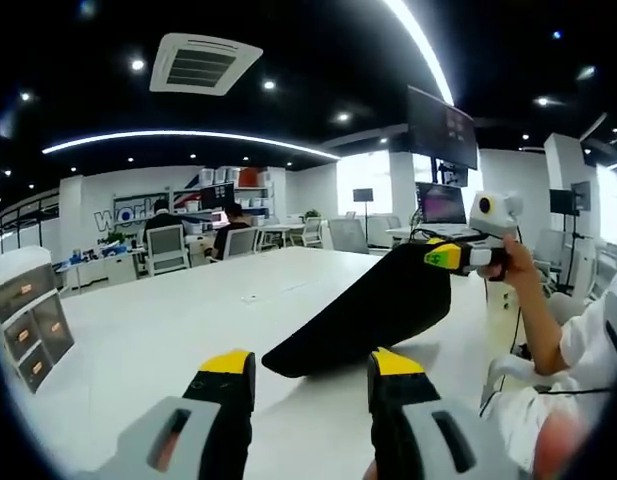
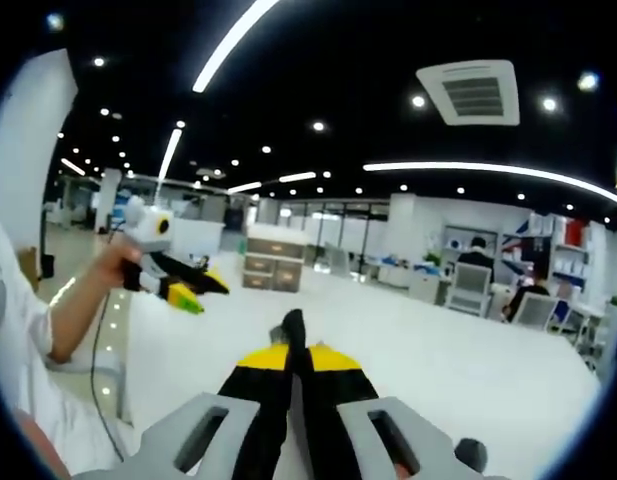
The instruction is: Arrange the mouse and mouse pad neatly on the desk surface
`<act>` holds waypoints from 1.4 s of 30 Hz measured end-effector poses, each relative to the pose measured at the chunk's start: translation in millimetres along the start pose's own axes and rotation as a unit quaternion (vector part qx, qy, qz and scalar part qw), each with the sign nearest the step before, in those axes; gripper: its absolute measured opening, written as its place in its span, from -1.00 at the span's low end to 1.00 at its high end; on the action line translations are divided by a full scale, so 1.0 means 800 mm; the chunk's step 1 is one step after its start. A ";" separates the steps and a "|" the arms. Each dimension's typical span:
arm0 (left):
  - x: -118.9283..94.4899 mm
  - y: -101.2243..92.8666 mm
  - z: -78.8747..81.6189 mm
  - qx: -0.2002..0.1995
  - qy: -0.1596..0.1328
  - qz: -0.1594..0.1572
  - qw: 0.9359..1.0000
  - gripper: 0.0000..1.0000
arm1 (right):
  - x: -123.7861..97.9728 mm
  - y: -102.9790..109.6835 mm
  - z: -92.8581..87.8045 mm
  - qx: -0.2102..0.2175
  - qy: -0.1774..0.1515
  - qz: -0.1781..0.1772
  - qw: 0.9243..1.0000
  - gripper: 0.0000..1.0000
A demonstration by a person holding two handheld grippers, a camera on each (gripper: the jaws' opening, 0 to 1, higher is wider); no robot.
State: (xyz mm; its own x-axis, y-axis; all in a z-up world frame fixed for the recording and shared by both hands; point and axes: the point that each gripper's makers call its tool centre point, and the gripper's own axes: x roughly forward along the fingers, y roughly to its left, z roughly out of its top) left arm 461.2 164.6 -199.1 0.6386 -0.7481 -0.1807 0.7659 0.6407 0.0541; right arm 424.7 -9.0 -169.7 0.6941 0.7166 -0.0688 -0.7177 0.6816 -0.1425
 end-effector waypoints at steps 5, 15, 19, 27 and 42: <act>0.002 0.000 -0.001 0.015 0.005 -0.008 1.000 -0.09 | 0.001 0.002 -0.003 -0.002 0.003 0.005 1.000 -0.91; 0.011 0.021 -0.018 0.052 0.044 -0.006 0.998 -0.09 | 0.000 0.000 -0.004 0.000 0.007 0.004 1.000 -0.91; 0.019 0.024 -0.030 0.056 0.059 -0.011 0.997 -0.09 | 0.001 0.000 -0.006 0.001 0.011 0.007 1.000 -0.91; 0.030 0.028 -0.037 0.066 0.073 -0.019 0.995 -0.11 | -0.001 -0.003 -0.004 0.002 0.009 0.004 1.000 -0.91; 0.046 0.024 -0.040 0.078 0.074 -0.030 0.994 -0.22 | -0.002 -0.004 -0.006 0.004 0.010 0.003 1.000 -0.91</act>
State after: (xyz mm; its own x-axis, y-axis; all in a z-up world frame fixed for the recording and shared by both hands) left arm 496.8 155.3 -236.2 0.5825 -0.7428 -0.3302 0.8118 0.5526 0.1888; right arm 426.4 -13.0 -173.9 0.6900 0.7182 -0.0893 -0.7229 0.6779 -0.1336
